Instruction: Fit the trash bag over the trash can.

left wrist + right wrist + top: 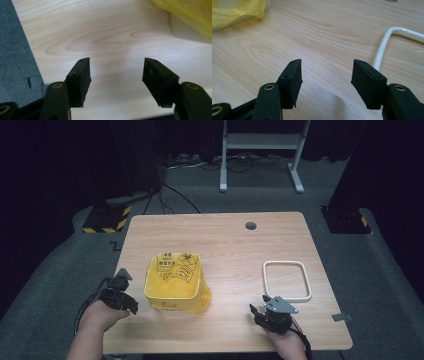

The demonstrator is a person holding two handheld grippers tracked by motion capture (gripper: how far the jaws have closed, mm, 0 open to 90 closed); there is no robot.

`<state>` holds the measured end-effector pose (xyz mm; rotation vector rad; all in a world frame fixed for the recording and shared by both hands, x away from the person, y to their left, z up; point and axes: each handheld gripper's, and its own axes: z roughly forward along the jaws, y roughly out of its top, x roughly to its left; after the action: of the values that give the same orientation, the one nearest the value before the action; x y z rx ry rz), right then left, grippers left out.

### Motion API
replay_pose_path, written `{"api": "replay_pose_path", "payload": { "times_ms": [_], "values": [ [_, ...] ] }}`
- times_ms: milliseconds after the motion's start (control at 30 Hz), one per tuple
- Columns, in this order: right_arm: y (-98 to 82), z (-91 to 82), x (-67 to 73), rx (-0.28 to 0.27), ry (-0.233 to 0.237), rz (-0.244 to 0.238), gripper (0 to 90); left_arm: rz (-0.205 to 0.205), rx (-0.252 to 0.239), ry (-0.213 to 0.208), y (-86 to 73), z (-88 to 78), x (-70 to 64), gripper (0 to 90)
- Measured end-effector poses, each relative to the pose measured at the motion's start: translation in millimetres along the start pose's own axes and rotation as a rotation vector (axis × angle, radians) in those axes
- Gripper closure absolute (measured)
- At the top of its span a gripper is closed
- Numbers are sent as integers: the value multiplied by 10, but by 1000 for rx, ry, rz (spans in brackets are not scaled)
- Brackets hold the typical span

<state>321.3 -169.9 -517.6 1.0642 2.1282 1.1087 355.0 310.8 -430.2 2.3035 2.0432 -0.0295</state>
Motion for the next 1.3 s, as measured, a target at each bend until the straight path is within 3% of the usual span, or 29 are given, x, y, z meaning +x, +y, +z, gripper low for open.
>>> {"api": "replay_pose_path", "payload": {
  "times_ms": [300,667,1067,1200,1300],
  "values": [
    [-13,14,-7,9,0,8,412,12,-28,-31,9,-506,-93,439],
    [-23,29,-12,17,5,5,412,45,-72,-16,124,-1031,-251,431],
    [-22,32,-5,20,9,0,413,105,-106,-1,339,-1064,-618,526],
    [-22,29,-15,18,9,2,413,101,-89,-12,413,-1057,-773,568],
    [-23,32,-14,20,10,3,413,115,-67,14,472,-1035,-876,595]
  ]
}}
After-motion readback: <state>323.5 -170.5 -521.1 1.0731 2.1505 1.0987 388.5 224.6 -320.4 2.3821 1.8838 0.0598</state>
